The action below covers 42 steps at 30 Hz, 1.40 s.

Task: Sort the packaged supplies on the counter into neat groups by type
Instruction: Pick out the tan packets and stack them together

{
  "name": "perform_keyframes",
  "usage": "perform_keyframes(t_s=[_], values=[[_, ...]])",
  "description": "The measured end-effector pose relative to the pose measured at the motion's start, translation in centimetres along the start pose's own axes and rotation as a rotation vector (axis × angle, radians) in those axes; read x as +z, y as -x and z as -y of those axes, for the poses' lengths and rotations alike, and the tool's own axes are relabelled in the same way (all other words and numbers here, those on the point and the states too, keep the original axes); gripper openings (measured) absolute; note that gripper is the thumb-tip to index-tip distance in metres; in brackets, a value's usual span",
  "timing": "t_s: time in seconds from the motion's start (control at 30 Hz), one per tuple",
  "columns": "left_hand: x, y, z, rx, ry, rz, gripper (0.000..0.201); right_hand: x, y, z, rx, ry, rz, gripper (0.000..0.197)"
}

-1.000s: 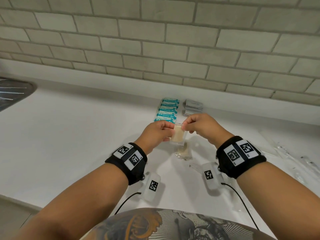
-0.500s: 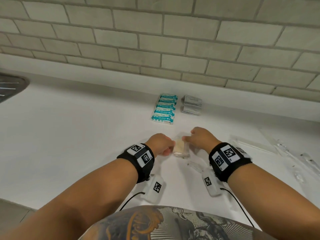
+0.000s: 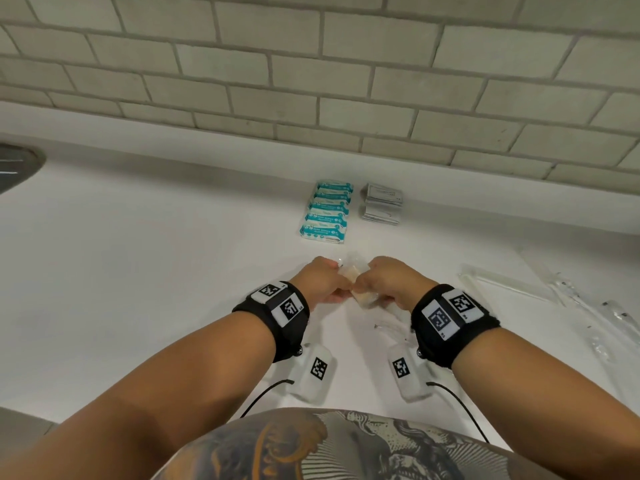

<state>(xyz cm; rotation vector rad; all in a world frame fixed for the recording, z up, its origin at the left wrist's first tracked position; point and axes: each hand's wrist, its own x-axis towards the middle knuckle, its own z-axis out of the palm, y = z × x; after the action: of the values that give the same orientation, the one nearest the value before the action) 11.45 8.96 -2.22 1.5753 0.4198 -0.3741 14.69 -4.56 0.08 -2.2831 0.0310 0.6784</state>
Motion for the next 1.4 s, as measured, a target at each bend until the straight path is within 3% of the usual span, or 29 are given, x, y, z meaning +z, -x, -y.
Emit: perform_keyframes(t_s=[0.13, 0.3, 0.57, 0.8, 0.93, 1.03, 1.17, 1.23, 1.33, 1.4], values=[[-0.8, -0.6, 0.4, 0.190, -0.155, -0.064, 0.071, -0.3, -0.4, 0.7, -0.324, 0.386, -0.203, 0.026], [-0.7, -1.0, 0.6, 0.237, -0.272, -0.035, 0.078, 0.4, -1.1, -0.4, -0.335, 0.669, -0.150, 0.041], [0.2, -1.5, 1.6, 0.297, -0.286, 0.048, 0.076, 0.3, -0.6, -1.8, -0.294, 0.600, -0.078, 0.047], [0.9, -1.8, 2.1, 0.334, -0.365, 0.060, 0.080, 0.4, -1.0, -2.2, -0.331, 0.607, -0.051, 0.037], [1.1, -2.1, 2.4, 0.399, -0.504, 0.013, 0.066, 0.5, -0.9, -2.3, -0.351, 0.642, -0.051, 0.030], [0.7, -2.2, 1.9, 0.408, -0.616, -0.004, 0.068, 0.3, -0.7, -2.1, -0.344, 0.662, -0.043, 0.028], [0.2, -2.2, 0.5, 0.382, -0.797, 0.065, 0.070, -0.8, -0.4, -1.2, -0.293, 0.680, 0.034, 0.040], [0.1, -2.4, -0.6, 0.367, -0.843, 0.094, 0.068, -1.7, -0.5, -0.8, -0.310, 0.666, 0.041, 0.036], [0.3, -3.5, -2.5, 0.377, -0.732, 0.050, 0.069, -3.2, -0.9, -0.3, -0.329, 0.528, -0.016, 0.025], [1.0, -4.3, -3.6, 0.369, -0.520, -0.013, 0.075, -4.3, -1.5, -0.3, -0.299, 0.253, -0.069, 0.014]])
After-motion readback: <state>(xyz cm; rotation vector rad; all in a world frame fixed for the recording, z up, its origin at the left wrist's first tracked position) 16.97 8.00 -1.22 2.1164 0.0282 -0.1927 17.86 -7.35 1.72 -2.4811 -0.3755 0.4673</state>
